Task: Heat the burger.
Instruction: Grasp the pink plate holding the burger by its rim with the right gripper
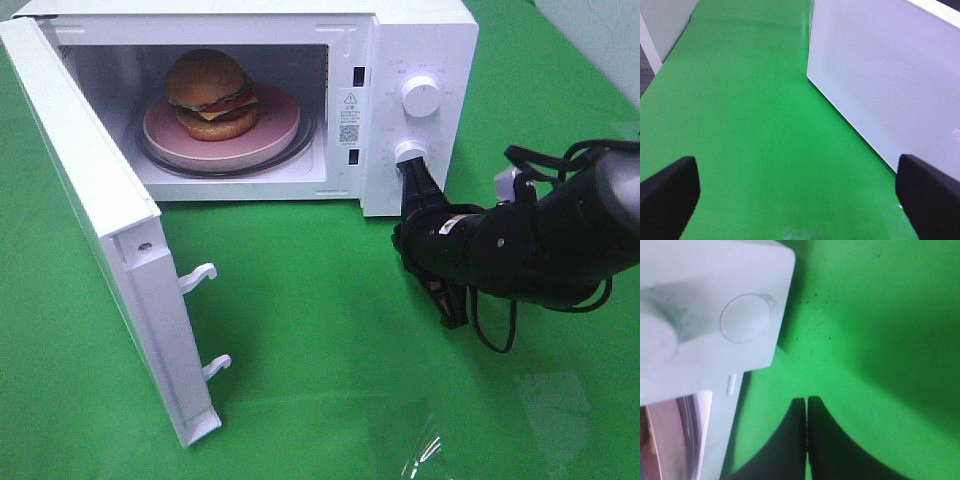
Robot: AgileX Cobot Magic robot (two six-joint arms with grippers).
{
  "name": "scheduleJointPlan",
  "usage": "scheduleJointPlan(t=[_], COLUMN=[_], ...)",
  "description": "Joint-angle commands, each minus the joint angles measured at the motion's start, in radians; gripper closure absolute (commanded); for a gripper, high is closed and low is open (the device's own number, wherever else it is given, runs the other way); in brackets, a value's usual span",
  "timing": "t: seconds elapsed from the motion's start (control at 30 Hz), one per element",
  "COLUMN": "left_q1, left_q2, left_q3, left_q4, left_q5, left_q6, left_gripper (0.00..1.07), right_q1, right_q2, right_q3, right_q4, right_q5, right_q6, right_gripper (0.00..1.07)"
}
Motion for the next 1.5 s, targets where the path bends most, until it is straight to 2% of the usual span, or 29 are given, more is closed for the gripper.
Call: scheduleJointPlan(t=[0.03,0.3,0.43,0.5,0.67,0.73,0.83,0.9,0.93,0.97,1.07,1.13,1.17,1.2,1.23,1.27,1.37,1.4,1.5], left_q1=[0.002,0.002,0.002,0.002,0.002,0.002,0.002,0.002,0.002,0.002,0.002,0.002,0.002,0.002,0.002,0.002,0.002,0.002,0.002], left_q2=[-0.017,-0.017,-0.017,-0.017,-0.017,-0.017,-0.017,-0.017,-0.017,-0.017,-0.017,-0.017,-0.017,-0.017,-0.017,-0.017,-0.017,-0.017,-0.017], left_q3=[0.003,0.003,0.003,0.003,0.003,0.003,0.003,0.003,0.003,0.003,0.003,0.003,0.003,0.003,0.003,0.003,0.003,0.003,0.003], left_q4=[0.002,0.002,0.002,0.002,0.002,0.002,0.002,0.002,0.002,0.002,0.002,0.002,0.002,0.002,0.002,0.002,0.002,0.002,0.002], left_q5=[0.0,0.0,0.0,0.0,0.0,0.0,0.0,0.0,0.0,0.0,0.0,0.0,0.0,0.0,0.0,0.0,0.0,0.0,0.0], left_q6=[-0.006,-0.006,-0.006,-0.006,-0.006,-0.006,-0.006,-0.006,-0.006,-0.006,-0.006,-0.006,-0.006,-0.006,-0.006,-0.006,-0.006,-0.006,-0.006], left_gripper=[0.08,0.08,0.08,0.08,0.08,0.08,0.08,0.08,0.08,0.08,0.08,0.08,0.08,0.08,0.08,0.08,0.08,0.08,0.08], right_q1=[-0.009,-0.009,-0.009,-0.009,-0.009,-0.009,-0.009,-0.009,-0.009,-0.009,-0.009,-0.009,-0.009,-0.009,-0.009,-0.009,-0.009,-0.009,-0.009], right_q2=[-0.076,-0.163,-0.17,-0.17,-0.17,-0.17,-0.17,-0.17,-0.17,-0.17,-0.17,-0.17,-0.17,-0.17,-0.17,-0.17,-0.168,-0.168,-0.168], right_q3=[0.001,-0.034,-0.088,-0.152,-0.204,-0.261,-0.271,-0.291,-0.291,-0.292,-0.292,-0.292,-0.292,-0.292,-0.292,-0.292,-0.292,-0.292,-0.292], right_q4=[-0.009,-0.066,-0.145,-0.252,-0.346,-0.416,-0.425,-0.428,-0.428,-0.428,-0.428,-0.427,-0.427,-0.427,-0.427,-0.427,-0.427,-0.431,-0.503], right_q5=[0.092,0.262,0.393,0.544,0.639,0.754,0.769,0.809,0.809,0.811,0.811,0.796,0.796,0.787,0.787,0.769,0.756,0.732,0.716], right_q6=[-0.198,-0.505,-0.607,-0.693,-0.792,-0.996,-1.054,-1.395,-1.395,-1.59,-1.684,-2.046,-2.046,-2.183,-2.183,-2.307,-2.37,-2.469,-2.555], right_gripper=[1.07,1.07,1.07,1.07,1.07,1.07,1.07,1.07,1.07,1.07,1.07,1.06,1.06,1.05,1.05,1.05,1.04,1.03,1.01])
